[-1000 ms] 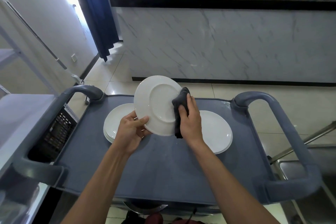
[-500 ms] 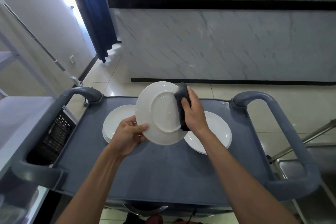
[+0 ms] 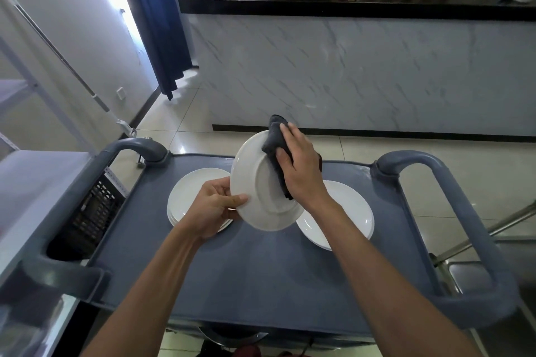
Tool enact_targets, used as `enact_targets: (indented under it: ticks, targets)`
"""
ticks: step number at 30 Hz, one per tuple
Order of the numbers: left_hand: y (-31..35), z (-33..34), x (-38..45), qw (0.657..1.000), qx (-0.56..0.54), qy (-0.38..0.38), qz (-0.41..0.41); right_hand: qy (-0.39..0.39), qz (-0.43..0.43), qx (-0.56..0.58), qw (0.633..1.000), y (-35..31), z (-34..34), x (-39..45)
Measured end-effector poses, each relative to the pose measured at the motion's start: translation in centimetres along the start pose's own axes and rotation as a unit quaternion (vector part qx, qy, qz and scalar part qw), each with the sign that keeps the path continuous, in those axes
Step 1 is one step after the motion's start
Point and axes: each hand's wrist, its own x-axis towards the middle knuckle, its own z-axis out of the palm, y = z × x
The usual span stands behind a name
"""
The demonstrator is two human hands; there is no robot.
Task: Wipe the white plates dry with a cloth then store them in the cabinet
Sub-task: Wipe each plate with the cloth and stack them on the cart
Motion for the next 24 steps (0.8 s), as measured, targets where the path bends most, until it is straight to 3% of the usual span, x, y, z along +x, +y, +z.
enact_targets:
  ticks: [8, 15, 24]
  targets:
    - [0.4, 0.8, 0.1, 1.000, 0.023, 0.009, 0.010, -0.032, -0.091, -0.066, 0.993, -1.6, 2.2, -1.1]
    - [0.2, 1.9, 0.3, 0.998, 0.025, 0.043, 0.030, -0.053, -0.116, -0.039, 0.991, -2.0, 3.8, -2.7]
    - [0.2, 2.2, 0.1, 0.999, -0.020, 0.028, 0.032, -0.034, -0.103, -0.034, 0.993, -1.7, 3.1, -1.1]
